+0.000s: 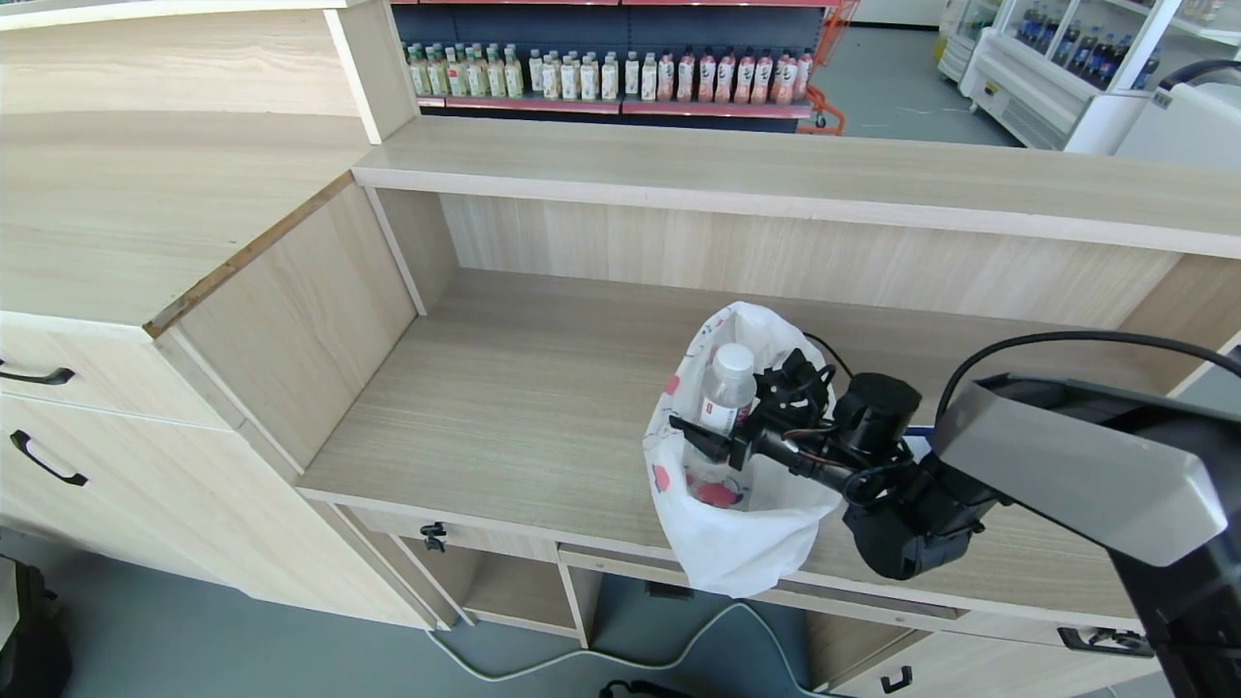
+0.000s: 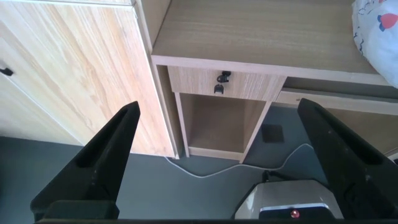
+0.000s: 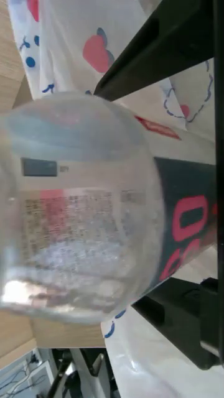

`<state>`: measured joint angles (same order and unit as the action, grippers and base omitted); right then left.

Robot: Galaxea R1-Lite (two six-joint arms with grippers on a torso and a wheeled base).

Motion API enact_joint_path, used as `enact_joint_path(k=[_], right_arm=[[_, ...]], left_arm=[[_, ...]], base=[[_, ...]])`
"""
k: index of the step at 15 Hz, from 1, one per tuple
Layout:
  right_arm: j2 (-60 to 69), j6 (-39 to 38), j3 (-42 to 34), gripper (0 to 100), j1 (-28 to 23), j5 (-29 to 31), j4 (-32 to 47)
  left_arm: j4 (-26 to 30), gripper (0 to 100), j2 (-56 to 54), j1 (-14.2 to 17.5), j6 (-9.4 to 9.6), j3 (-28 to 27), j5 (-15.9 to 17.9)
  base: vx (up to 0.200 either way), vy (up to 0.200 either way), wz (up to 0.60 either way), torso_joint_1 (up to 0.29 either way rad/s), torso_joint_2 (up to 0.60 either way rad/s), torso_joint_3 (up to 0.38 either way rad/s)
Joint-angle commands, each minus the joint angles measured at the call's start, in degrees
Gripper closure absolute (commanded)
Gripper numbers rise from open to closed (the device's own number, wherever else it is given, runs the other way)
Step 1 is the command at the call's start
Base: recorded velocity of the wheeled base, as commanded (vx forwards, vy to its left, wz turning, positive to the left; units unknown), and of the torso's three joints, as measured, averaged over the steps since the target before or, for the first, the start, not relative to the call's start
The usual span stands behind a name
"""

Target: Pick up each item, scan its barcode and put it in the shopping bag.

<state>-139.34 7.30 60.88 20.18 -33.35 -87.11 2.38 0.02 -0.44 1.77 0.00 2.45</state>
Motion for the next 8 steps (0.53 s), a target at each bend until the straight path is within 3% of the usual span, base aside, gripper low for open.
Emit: enact_joint_path(k=[1, 6, 8], right_arm=[[5.5, -0.2, -1.5, 0, -0.4, -0.5, 1.5], [18.5, -1.2, -11.2, 0, -2.4, -0.2, 5.3], [27.4, -1.7, -18.5, 0, -5.9, -0.1, 9.5]], left_arm=[[0.0, 0, 0.0, 0.0, -0.01, 0.0, 0.0], [0.0, 0, 0.0, 0.1, -0.01, 0.0, 0.0], [0.0, 0, 0.0, 0.0, -0.01, 0.0, 0.0]], base=[[0.0, 0.0, 0.0, 0.0, 0.0, 0.0], [0.0, 0.0, 0.0, 0.0, 0.0, 0.0], [0.0, 0.0, 0.0, 0.0, 0.0, 0.0]])
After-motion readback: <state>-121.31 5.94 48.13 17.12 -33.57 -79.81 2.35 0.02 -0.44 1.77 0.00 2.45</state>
